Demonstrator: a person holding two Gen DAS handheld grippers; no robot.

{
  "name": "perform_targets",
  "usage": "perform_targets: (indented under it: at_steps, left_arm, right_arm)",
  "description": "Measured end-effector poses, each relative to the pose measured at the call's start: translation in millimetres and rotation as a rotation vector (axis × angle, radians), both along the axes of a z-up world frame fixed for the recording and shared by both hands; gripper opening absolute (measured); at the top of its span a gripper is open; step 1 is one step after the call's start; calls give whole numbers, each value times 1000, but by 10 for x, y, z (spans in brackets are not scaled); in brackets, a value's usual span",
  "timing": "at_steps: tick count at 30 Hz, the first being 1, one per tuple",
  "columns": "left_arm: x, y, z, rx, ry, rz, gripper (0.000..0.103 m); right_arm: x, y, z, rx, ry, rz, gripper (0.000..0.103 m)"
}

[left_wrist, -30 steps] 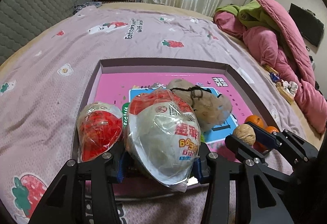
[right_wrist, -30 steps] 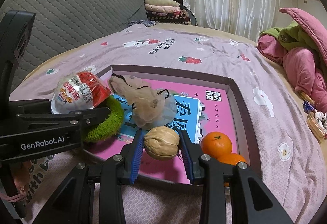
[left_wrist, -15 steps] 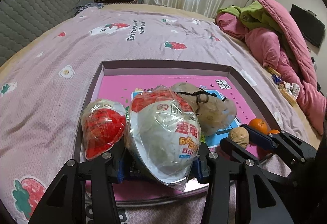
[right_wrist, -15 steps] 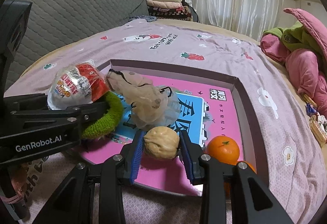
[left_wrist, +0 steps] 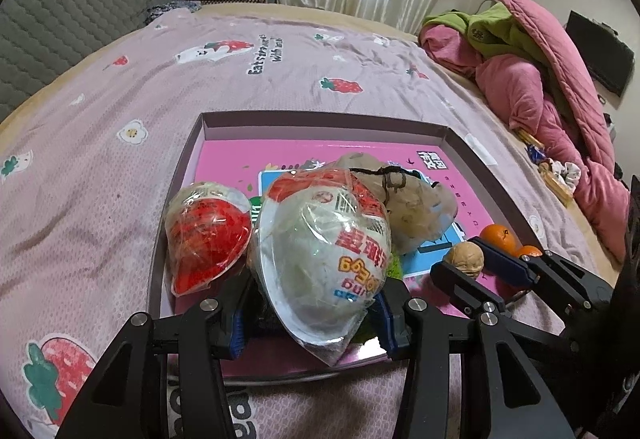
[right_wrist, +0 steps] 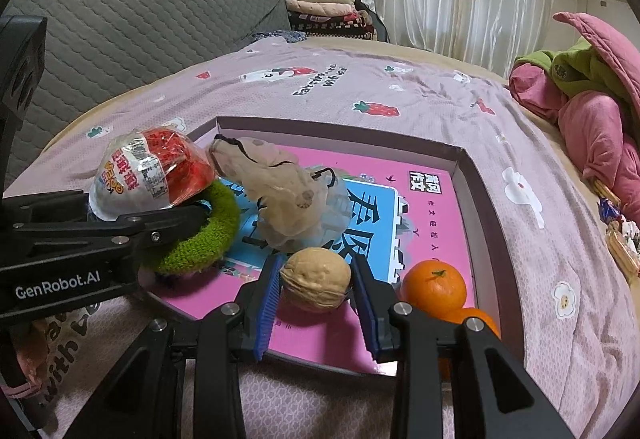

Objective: Organize objects
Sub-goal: 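Release the walnut onto the workbook with the right gripper while the left lowers the egg toy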

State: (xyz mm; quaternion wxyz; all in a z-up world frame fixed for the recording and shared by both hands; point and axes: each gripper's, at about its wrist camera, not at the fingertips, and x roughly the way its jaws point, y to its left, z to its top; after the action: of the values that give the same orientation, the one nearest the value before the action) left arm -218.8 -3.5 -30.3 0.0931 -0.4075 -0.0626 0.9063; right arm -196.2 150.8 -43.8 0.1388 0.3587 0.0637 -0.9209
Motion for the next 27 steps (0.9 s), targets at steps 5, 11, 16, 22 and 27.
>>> perform_targets:
  at_steps: [5,11,16,22,27]
  left_arm:
    - [25,-32,4,9,-9,-3,50]
    - [55,-67,2,7,-13,-5,50]
    - [85,-111,6,17,-22,-5,50]
    - [132,-151,37,8,-16,-6,50]
    - [153,-203,50,5,-18,-1,50]
  right_arm:
    - [28,-4,10,1,-5,7,36]
    - [45,-5,14,1,-3,9,36]
    - [56,-5,19,1,-2,9,36]
    - [63,-3,25,1,-1,11,36]
    - [66,3,24,1,-1,10,36]
